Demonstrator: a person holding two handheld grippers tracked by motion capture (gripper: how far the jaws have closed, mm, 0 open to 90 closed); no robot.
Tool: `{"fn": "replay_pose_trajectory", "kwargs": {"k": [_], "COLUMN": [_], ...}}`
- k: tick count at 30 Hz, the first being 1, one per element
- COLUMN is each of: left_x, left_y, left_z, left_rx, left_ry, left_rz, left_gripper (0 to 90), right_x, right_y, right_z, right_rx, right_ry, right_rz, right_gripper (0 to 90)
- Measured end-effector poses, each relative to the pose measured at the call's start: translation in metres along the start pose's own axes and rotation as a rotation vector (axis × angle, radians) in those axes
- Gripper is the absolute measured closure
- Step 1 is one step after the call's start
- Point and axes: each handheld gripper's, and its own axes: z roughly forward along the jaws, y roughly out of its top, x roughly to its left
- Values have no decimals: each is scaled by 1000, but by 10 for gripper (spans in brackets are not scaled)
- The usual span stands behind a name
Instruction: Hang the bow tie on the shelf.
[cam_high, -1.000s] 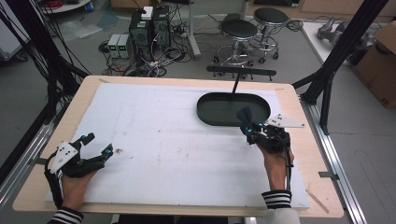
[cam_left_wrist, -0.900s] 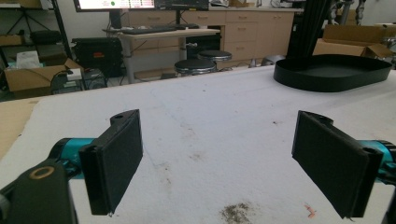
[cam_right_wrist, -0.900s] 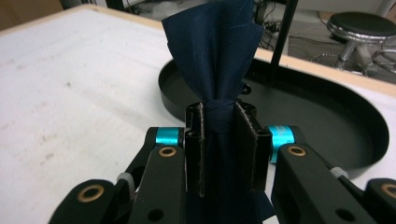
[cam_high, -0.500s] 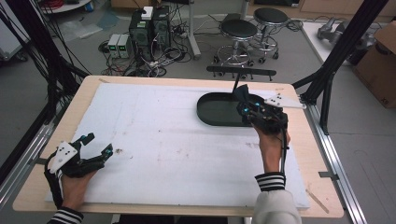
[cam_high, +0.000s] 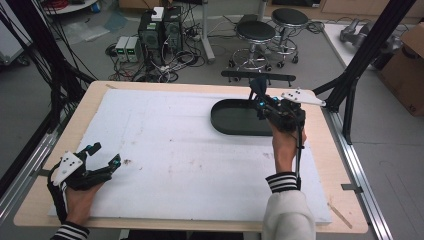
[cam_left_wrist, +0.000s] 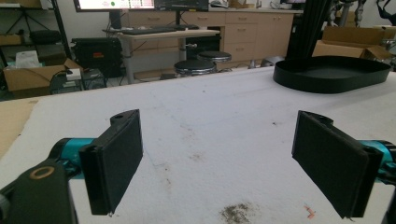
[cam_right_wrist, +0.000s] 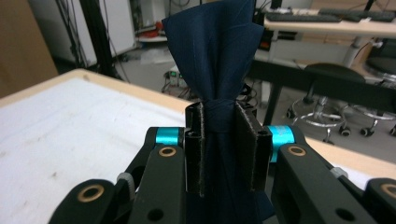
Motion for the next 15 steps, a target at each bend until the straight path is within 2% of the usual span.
{"fn": "replay_pose_trajectory", "kwargs": {"k": [4, 14, 15], "left_x": [0, 0, 0], "left_y": [0, 0, 0], "left_z": [0, -1, -1], "left_rx": [0, -4, -4], "left_ry": [0, -2, -3], "left_rz": [-1, -2, -1], "left_gripper": [167, 167, 167], "right_x": [-2, -2, -3], "right_y": [11, 25, 26], "right_z": [6, 21, 24], "right_rx": [-4, -29, -29], "right_ry": [-30, -54, -67], "right_rz": [9, 11, 12], "right_gripper": [742, 741, 741]}}
